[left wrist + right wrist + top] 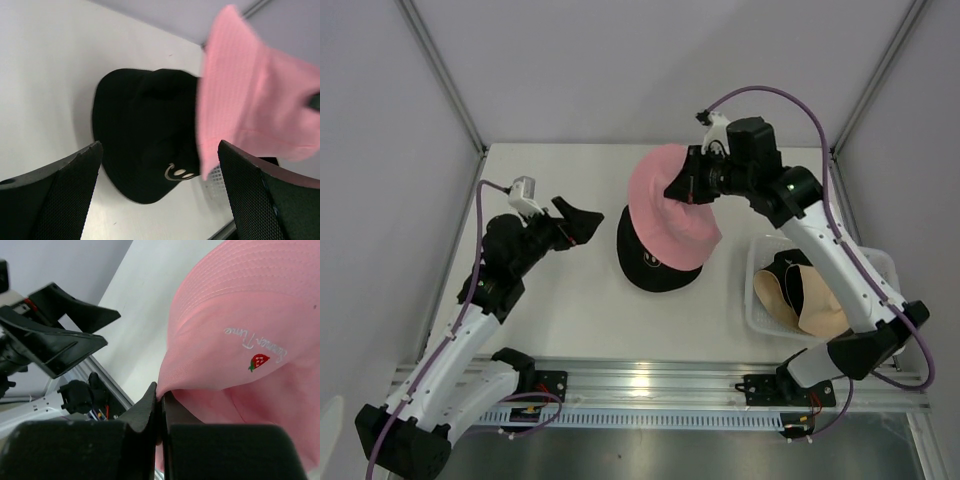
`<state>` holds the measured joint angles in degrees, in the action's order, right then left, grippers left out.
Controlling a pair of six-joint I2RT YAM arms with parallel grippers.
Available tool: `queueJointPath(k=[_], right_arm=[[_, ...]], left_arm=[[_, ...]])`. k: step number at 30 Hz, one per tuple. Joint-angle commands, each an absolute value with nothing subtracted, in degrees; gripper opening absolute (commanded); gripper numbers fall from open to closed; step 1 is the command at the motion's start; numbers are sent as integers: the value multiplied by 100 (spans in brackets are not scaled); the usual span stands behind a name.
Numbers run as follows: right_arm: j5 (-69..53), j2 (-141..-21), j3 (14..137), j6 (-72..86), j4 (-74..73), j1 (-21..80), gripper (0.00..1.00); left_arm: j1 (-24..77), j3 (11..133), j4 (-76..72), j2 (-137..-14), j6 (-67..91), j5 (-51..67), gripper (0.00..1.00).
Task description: Stack the hats
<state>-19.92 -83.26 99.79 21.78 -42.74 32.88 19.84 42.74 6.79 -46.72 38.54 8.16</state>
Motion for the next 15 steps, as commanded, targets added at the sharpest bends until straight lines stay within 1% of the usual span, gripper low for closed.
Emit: queueJointPath(k=[1,5,7,9,10,12,13,15], right_arm=[[-2224,-8727,10397,1811,-4315,3507,2],[-2040,-9148,10538,1749,-4324,3560,4],[-2013,-9272,10564,1749,-4280,3568,8],[-2109,-9491,10660,1732,-4271,3586,12],[-2109,-9553,10696,1688,-4280,3603,26],[-1900,-9711,10845,1557,-4481,3612,37],[-1811,-9747,10907,1521,-4561,3621,54],[-1453,-9773,11038,1485,-4832,3621,71]], left_arm=[[1960,4272,-455,-4544,3955,1546,99],[1960,4254,-843,-4781,3981,1889,100],[1960,4167,-1071,-5027,4034,2029,99],[1960,3956,-1659,-5185,4192,2144,100],[1960,3825,-2105,-5333,4245,2197,100],[1960,3710,-2372,-5518,4376,2233,99],[1960,3692,-2486,-5615,4412,2224,100],[1960,3665,-2557,-5914,4526,2171,99]])
